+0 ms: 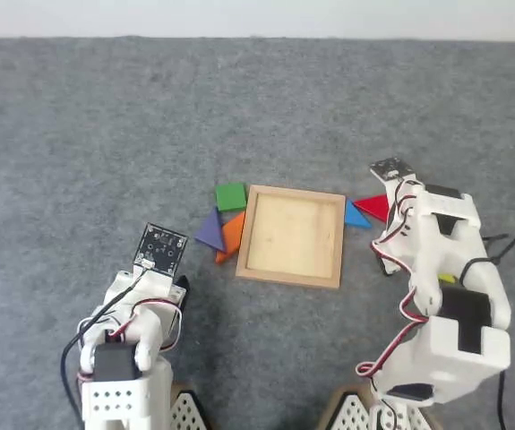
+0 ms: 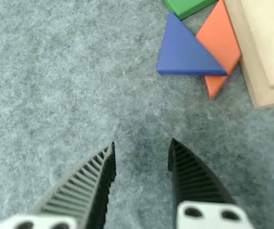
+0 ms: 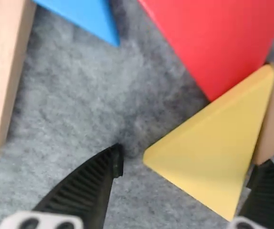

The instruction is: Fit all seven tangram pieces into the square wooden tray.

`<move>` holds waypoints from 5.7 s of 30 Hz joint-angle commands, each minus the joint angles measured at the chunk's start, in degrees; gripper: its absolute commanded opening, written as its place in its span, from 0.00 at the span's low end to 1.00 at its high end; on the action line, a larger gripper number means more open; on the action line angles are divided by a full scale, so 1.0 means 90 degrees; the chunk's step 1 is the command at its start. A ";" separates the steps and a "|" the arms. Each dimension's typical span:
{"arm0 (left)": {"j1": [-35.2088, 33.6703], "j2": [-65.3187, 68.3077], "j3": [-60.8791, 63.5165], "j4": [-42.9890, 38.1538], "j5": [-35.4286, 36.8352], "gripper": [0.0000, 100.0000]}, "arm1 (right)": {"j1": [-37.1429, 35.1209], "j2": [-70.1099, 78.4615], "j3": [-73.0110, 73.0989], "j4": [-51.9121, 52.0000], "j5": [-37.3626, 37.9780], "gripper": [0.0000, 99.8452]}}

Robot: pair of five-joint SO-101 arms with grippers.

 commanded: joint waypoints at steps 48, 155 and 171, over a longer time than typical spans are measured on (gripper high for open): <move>-0.0039 -0.0078 -0.0054 0.0049 -0.0049 0.17 | 0.0943 -0.0063 -0.1651 0.0806 -0.1455 0.01; -0.0039 -0.0078 -0.0054 0.0049 -0.0049 0.17 | -0.3521 -0.0777 -0.2462 -0.0142 -0.2628 0.24; -0.0039 -0.0078 -0.0054 0.0049 -0.0049 0.17 | -0.3414 -0.1148 0.0567 -0.1998 -0.2149 0.24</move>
